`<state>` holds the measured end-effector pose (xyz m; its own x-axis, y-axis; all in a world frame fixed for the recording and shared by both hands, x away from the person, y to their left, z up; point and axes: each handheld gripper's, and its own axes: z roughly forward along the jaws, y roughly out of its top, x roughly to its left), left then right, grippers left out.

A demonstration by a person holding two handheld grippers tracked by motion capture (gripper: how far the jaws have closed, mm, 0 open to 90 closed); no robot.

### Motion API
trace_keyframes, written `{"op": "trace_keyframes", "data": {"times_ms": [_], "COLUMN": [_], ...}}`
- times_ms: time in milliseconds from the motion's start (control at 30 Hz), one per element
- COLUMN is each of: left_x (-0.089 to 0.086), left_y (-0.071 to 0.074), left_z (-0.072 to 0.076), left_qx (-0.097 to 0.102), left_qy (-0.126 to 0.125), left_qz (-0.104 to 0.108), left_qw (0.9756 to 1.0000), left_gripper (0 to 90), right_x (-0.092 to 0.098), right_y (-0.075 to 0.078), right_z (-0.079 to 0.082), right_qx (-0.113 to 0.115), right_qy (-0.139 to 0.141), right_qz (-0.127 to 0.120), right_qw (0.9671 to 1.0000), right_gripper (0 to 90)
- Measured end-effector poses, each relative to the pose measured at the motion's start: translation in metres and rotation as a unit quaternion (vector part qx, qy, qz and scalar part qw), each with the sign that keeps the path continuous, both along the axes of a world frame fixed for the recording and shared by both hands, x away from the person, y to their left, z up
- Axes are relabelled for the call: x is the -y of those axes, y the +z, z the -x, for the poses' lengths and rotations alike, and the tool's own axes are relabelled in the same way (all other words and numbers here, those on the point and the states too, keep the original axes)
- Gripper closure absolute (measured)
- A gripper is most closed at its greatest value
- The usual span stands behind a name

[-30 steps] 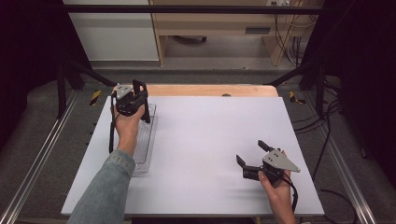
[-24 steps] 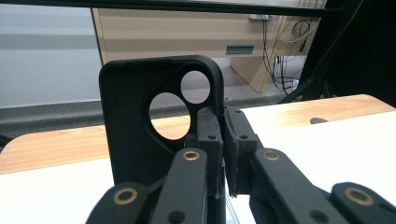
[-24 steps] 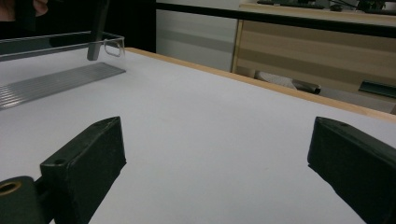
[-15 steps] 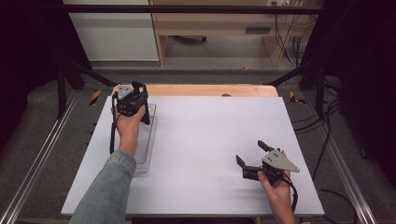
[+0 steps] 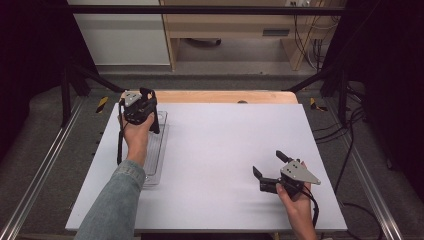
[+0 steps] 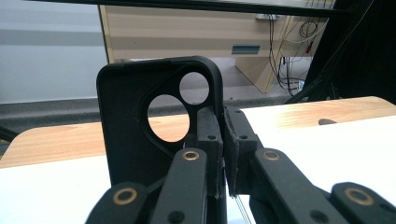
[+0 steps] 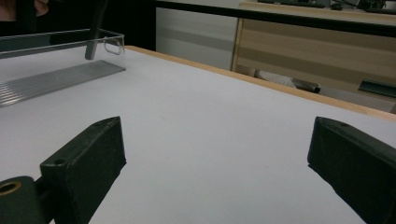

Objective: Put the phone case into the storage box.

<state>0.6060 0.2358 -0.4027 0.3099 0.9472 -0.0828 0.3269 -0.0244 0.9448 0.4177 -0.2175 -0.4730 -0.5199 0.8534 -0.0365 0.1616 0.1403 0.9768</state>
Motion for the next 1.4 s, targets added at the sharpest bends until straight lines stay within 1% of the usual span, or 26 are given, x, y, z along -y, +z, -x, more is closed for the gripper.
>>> {"op": "trace_keyframes", "data": {"times_ms": [267,600,933,1233,1400], "left_x": [0.001,0.002,0.003,0.001,0.002], "left_y": [-0.001,-0.004,-0.006,-0.004,-0.005], "left_z": [-0.001,-0.005,-0.009,-0.011,-0.012], "left_qx": [-0.005,-0.011,-0.01,-0.01,-0.01], "left_qy": [0.0,0.006,0.006,0.008,0.007], "left_qz": [-0.007,-0.006,-0.008,-0.004,-0.002], "left_qw": [1.0,0.9999,0.9999,0.9999,0.9999], "left_gripper": [85.7,85.7,85.8,85.8,85.8], "right_x": [0.001,0.0,0.001,0.0,0.001], "right_y": [0.0,0.0,0.0,-0.001,-0.001], "right_z": [0.0,0.0,0.0,0.0,-0.001], "right_qx": [0.0,-0.002,-0.002,-0.004,-0.004], "right_qy": [-0.001,-0.002,-0.004,-0.003,-0.003], "right_qz": [-0.002,0.001,-0.002,-0.001,-0.001], "right_qw": [1.0,1.0,1.0,1.0,1.0], "right_gripper": [4.3,4.3,4.3,4.3,4.2]}}
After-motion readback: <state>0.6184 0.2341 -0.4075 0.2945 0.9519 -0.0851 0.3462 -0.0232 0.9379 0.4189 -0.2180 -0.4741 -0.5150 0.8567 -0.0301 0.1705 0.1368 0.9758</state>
